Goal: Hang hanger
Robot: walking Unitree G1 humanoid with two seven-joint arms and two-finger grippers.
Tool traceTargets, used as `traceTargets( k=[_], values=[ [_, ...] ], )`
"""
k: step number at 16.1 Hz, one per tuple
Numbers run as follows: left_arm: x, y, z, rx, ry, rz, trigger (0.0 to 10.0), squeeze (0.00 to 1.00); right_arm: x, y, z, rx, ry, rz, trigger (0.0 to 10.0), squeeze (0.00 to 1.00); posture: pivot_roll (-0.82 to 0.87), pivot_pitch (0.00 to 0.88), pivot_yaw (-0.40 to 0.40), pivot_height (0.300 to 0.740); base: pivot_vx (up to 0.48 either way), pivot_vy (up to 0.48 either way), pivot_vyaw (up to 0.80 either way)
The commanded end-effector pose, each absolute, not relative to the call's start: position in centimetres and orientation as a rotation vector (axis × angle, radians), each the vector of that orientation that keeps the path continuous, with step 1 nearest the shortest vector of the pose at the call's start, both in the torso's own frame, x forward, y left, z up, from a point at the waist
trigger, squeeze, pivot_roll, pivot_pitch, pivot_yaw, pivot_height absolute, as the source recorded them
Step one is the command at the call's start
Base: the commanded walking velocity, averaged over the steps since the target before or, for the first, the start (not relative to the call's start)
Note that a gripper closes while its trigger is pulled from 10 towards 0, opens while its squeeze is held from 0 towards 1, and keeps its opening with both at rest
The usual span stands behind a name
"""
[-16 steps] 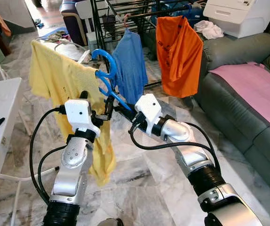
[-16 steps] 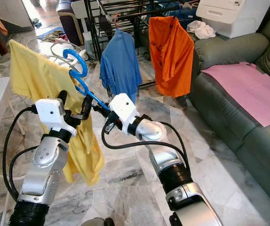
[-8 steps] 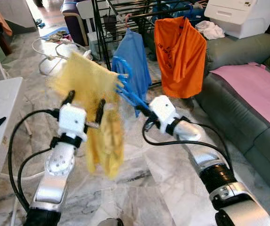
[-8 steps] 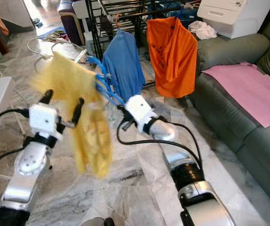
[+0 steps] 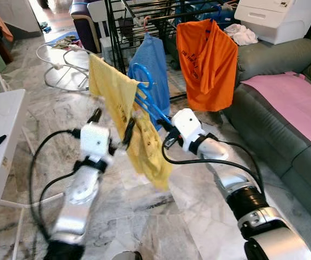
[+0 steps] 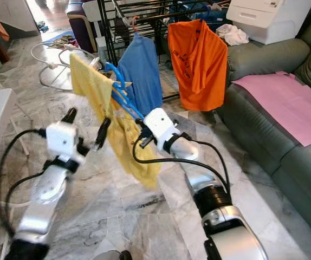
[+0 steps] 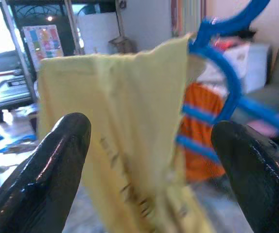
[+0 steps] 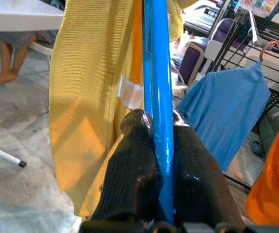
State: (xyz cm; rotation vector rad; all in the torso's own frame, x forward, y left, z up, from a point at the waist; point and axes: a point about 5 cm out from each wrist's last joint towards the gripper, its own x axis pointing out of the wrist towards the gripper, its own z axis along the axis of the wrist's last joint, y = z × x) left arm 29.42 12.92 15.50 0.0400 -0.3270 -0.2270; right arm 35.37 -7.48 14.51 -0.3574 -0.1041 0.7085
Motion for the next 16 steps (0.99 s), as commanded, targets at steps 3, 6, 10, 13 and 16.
traceTargets(
  k=[3,6,10,13,16],
  values=[
    [29.7,12.4,15.8,-0.072,-0.313,-0.237,10.0,0.43,35.8,-6.6,16.7,-0.346,-0.202,0.727,0.0,0.00,-0.02,0.017,0.054,0.740,0.000,0.000,0.00],
    [30.0,11.8,15.4,-0.042,-0.296,-0.252,10.0,0.00,35.4,-5.8,16.9,-0.320,-0.214,0.756,0.0,0.00,-0.03,0.022,0.061,0.740,0.000,0.000,0.00],
    [30.7,10.9,15.7,-0.058,-0.302,-0.269,10.0,0.00,35.1,-5.4,17.2,-0.308,-0.227,0.792,0.0,0.00,-0.04,0.023,0.064,0.740,0.000,0.000,0.00],
    [31.6,11.0,15.5,-0.021,-0.308,-0.219,8.1,0.00,34.5,-5.2,17.4,-0.289,-0.235,0.827,0.0,0.00,-0.04,0.022,0.065,0.740,0.000,0.000,0.00],
    [32.4,11.4,15.8,-0.027,-0.318,-0.184,0.0,0.00,34.0,-5.8,17.0,-0.290,-0.223,0.837,0.0,0.00,-0.05,0.023,0.063,0.740,0.000,0.000,0.00]
  ],
)
